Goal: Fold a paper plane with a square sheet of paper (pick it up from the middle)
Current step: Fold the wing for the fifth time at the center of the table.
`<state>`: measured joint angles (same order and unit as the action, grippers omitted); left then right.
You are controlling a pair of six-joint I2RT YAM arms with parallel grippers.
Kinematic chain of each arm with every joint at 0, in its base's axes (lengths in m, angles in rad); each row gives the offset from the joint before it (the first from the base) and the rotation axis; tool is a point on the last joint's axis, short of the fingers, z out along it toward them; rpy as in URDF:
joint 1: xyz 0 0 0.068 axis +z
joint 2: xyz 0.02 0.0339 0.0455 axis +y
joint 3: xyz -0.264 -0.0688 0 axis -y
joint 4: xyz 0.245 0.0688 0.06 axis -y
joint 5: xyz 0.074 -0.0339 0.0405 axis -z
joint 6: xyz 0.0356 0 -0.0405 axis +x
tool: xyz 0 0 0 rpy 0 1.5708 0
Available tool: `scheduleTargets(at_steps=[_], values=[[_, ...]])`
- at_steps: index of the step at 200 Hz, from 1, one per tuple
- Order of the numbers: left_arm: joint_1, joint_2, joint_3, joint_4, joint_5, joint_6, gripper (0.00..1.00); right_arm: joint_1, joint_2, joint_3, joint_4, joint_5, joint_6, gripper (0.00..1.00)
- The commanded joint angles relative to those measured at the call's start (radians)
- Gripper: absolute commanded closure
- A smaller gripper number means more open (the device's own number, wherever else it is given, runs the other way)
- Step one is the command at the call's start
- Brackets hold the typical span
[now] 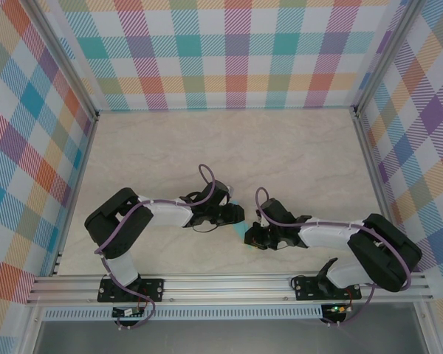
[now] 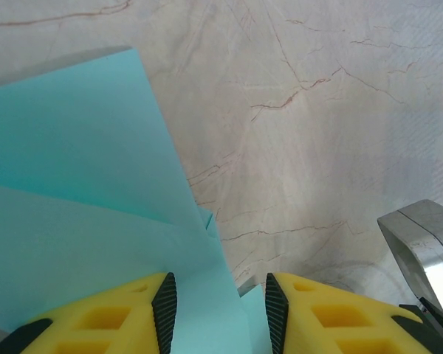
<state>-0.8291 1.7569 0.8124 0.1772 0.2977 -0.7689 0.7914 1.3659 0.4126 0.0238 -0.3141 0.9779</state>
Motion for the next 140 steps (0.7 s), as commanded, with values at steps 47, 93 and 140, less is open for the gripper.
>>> scheduleTargets(at_steps=[47,93,140], values=[[-0.003,0.025,0.013,-0.067,-0.034,0.018,0.6,0.006,-0.05,-0.035,-0.191,-0.079,-0.105,0.87],[-0.003,0.022,0.014,-0.064,-0.032,0.015,0.6,0.009,-0.039,-0.029,-0.309,0.017,-0.093,0.86],[-0.003,0.014,0.015,-0.065,-0.025,0.016,0.6,0.006,-0.199,-0.019,-0.265,0.035,-0.077,0.81]])
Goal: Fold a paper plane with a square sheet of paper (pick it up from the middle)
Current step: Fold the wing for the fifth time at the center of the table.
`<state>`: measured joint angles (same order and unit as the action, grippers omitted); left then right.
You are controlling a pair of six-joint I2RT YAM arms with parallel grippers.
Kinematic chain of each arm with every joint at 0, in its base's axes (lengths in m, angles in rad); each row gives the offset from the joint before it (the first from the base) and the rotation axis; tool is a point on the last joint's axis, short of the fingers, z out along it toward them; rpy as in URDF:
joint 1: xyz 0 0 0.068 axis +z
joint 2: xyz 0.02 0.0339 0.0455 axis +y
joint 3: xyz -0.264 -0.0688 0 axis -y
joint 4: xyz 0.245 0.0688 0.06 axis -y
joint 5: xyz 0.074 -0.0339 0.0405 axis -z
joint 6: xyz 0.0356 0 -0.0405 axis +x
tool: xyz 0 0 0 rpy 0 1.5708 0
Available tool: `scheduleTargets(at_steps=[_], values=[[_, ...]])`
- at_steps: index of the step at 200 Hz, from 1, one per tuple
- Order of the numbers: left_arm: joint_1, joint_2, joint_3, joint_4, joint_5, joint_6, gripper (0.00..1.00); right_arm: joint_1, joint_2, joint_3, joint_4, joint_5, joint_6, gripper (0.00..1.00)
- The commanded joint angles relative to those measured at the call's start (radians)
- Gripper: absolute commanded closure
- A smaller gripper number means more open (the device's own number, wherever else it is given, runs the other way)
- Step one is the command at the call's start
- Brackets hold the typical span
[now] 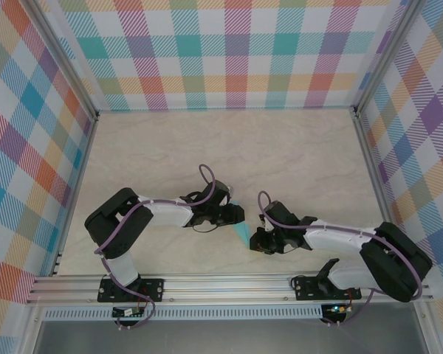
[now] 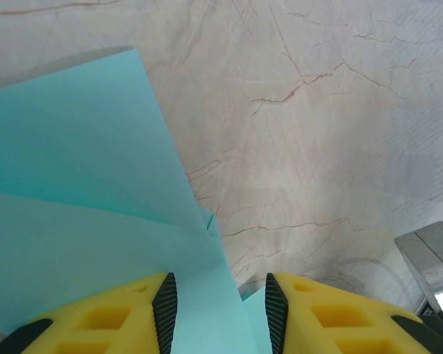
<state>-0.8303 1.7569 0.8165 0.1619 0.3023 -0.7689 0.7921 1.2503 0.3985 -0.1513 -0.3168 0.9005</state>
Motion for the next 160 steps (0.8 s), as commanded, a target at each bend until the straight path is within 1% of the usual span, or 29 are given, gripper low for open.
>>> scheduleTargets(at_steps=[1,26,57,69,83,103,126,145,160], values=[[-0.002,0.014,0.011,-0.051,-0.029,0.016,0.6,0.004,-0.087,-0.005,-0.091,0.041,0.001,0.81],[-0.002,0.011,0.012,-0.047,-0.022,0.016,0.6,0.001,-0.137,0.017,-0.068,0.093,0.033,0.77],[-0.002,0.009,0.016,-0.049,-0.02,0.015,0.6,-0.001,-0.089,0.039,0.066,0.102,0.08,0.75],[-0.002,0.008,0.018,-0.049,-0.016,0.014,0.6,-0.002,-0.053,0.044,0.144,0.092,0.09,0.77],[-0.002,0.009,0.019,-0.05,-0.014,0.012,0.6,-0.005,-0.012,0.063,0.2,0.081,0.094,0.81],[-0.002,0.008,0.021,-0.056,-0.014,0.012,0.61,-0.007,0.029,0.07,0.291,0.063,0.103,0.85],[-0.003,0.009,0.024,-0.055,-0.014,0.011,0.63,-0.02,0.089,0.084,0.331,0.051,0.115,0.89],[-0.002,0.01,0.024,-0.052,-0.011,0.008,0.63,-0.023,0.137,0.078,0.386,0.049,0.127,0.9],[-0.001,0.008,0.026,-0.047,-0.009,0.005,0.63,-0.027,0.172,0.088,0.37,0.058,0.125,0.91]])
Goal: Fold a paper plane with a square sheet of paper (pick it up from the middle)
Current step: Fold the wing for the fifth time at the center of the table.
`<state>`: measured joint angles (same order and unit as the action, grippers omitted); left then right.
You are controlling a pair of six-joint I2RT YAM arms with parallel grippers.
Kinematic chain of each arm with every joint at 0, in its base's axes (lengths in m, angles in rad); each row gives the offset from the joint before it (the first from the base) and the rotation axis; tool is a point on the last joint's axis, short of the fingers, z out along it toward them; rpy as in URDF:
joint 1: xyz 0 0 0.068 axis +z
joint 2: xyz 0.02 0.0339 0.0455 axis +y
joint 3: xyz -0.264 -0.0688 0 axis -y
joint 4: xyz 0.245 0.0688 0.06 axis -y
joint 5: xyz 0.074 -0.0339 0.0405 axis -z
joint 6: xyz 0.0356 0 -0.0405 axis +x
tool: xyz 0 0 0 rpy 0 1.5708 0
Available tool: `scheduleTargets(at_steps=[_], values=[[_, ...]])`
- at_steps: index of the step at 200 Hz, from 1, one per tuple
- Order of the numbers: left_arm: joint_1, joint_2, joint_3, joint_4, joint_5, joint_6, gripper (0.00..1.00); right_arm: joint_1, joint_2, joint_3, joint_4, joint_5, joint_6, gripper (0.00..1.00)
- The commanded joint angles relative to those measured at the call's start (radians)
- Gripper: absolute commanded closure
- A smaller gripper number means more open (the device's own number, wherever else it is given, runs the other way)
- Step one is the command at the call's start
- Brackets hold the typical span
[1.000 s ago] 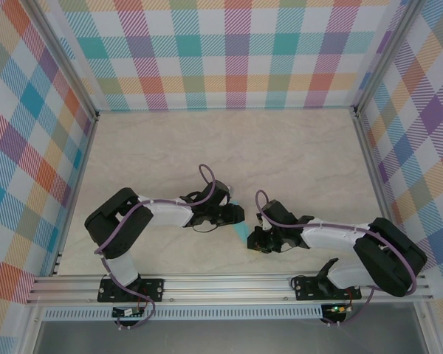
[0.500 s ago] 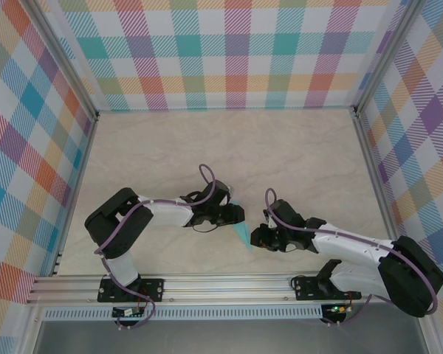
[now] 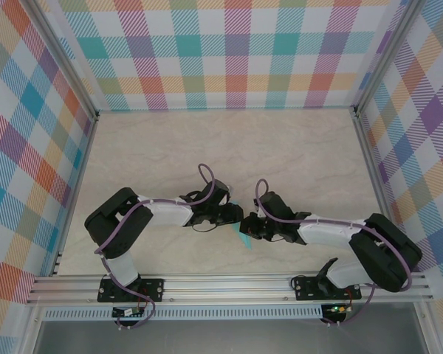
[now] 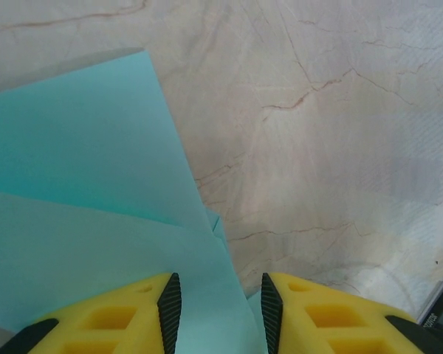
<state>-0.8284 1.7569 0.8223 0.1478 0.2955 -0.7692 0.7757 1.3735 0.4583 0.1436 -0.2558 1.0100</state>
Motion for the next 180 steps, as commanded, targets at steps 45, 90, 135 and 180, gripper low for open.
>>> scheduleTargets(at_steps=[45,90,135,180], values=[[-0.003,-0.034,0.034,-0.041,0.002,0.014,0.61,-0.012,0.111,0.009,-0.101,0.058,0.024,0.94],[0.008,-0.144,0.049,-0.072,-0.015,0.056,0.55,-0.012,0.159,-0.038,-0.09,0.038,0.051,0.95],[0.011,-0.214,0.004,-0.108,-0.068,0.072,0.59,-0.01,0.178,-0.018,-0.095,0.035,0.061,0.94],[0.01,-0.171,-0.063,-0.019,-0.075,0.044,0.65,-0.01,0.194,-0.023,-0.085,0.029,0.081,0.94]])
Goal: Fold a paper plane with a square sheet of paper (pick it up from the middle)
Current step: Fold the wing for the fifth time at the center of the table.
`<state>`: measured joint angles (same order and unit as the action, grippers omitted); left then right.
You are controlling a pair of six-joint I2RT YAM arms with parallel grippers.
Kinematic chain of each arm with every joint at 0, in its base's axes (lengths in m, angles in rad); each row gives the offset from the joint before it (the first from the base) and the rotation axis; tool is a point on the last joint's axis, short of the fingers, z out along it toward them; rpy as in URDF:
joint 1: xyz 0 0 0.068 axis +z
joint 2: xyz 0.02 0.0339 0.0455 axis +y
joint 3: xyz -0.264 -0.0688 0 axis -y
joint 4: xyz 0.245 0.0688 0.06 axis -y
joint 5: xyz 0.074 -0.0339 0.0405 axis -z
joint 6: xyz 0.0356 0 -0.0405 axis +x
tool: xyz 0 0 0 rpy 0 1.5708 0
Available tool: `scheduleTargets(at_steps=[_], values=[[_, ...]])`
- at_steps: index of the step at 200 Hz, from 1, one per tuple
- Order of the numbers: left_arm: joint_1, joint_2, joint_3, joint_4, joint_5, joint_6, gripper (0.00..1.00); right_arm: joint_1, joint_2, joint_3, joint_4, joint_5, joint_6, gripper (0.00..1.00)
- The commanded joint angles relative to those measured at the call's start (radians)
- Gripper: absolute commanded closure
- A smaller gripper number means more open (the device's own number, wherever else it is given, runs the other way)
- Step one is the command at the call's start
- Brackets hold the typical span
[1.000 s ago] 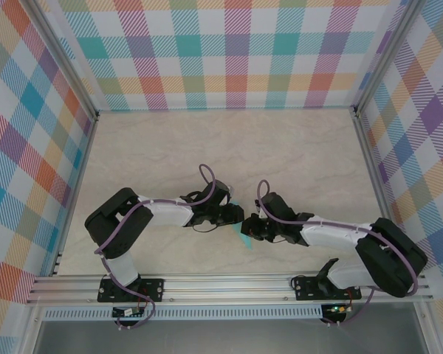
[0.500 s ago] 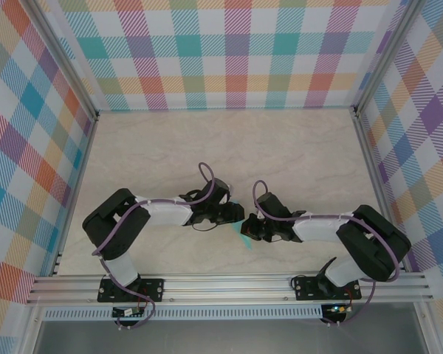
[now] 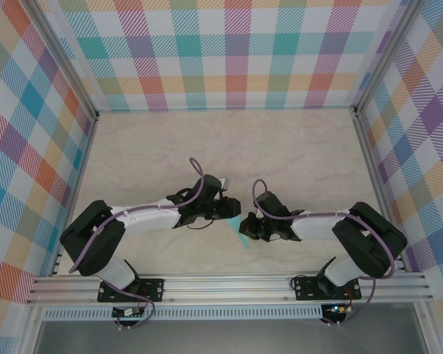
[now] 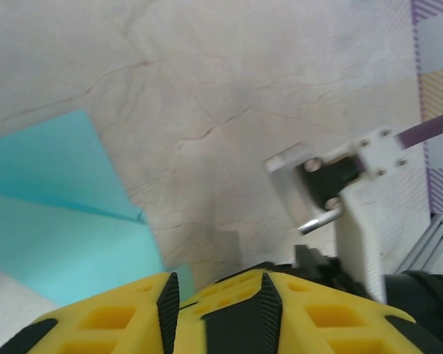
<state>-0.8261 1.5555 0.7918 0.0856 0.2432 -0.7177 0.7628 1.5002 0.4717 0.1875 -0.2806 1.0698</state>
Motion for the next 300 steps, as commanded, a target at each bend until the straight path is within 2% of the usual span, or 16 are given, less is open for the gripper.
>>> scheduleTargets(at_steps=[1,90,135,235,300], values=[[0.008,0.031,-0.034,0.045,-0.022,-0.008,0.65,0.003,0.068,-0.036,-0.129,0.054,0.022,0.94],[0.009,0.145,-0.03,0.06,-0.106,0.012,0.69,0.002,0.058,-0.06,-0.136,0.052,0.025,0.95],[0.054,0.208,0.001,0.033,-0.136,0.057,0.71,0.002,0.055,-0.073,-0.151,0.043,0.012,0.95],[0.21,0.264,0.065,-0.007,-0.053,0.168,0.7,0.003,0.036,-0.087,-0.185,0.04,-0.013,0.96],[0.279,0.3,0.172,-0.067,-0.006,0.225,0.69,0.003,0.02,-0.085,-0.198,0.038,-0.026,0.96]])
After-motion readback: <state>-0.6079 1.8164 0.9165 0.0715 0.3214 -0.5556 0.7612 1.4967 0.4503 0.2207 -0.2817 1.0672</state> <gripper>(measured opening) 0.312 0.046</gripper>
